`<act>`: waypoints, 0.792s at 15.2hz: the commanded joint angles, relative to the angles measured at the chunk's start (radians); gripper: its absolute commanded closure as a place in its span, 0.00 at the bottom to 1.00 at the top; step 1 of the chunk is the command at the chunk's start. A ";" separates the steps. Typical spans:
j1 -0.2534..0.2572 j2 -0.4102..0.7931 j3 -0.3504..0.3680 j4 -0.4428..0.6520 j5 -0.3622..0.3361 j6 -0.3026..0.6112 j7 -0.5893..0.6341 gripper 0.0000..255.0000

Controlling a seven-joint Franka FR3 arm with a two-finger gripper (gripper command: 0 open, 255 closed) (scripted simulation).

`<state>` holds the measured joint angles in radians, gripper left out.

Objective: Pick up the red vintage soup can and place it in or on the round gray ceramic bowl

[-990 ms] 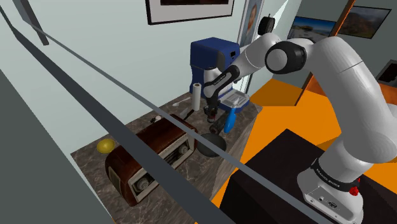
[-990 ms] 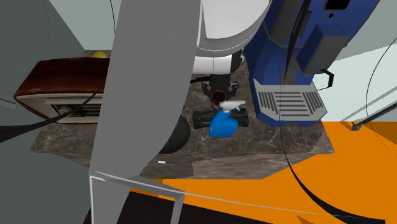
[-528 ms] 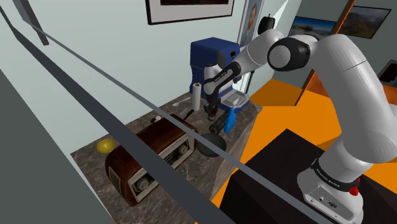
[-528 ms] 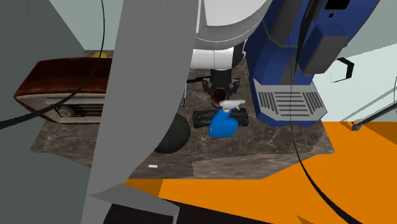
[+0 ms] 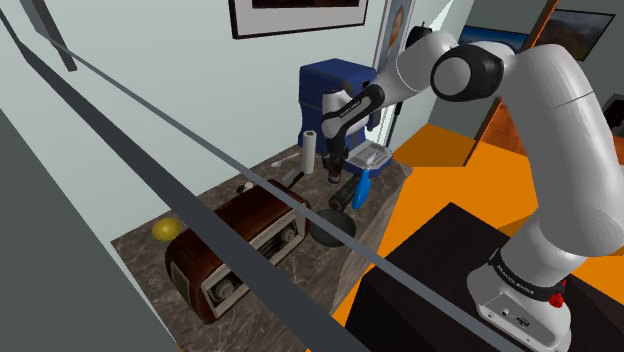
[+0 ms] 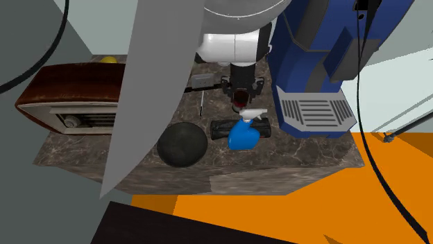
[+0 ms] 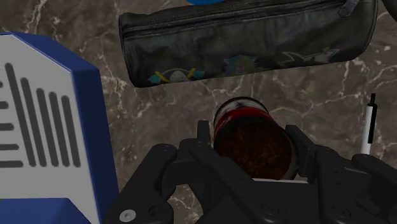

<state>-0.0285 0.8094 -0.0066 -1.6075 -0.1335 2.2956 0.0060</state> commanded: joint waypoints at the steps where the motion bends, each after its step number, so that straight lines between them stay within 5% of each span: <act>1: 0.000 -0.018 0.001 0.002 0.001 -0.020 -0.002 1.00; 10: -0.001 -0.105 0.004 -0.014 0.006 -0.091 -0.011 1.00; 12: 0.020 -0.160 0.009 -0.112 0.002 -0.051 0.020 1.00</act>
<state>-0.0175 0.6729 -0.0001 -1.6820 -0.1301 2.2324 0.0134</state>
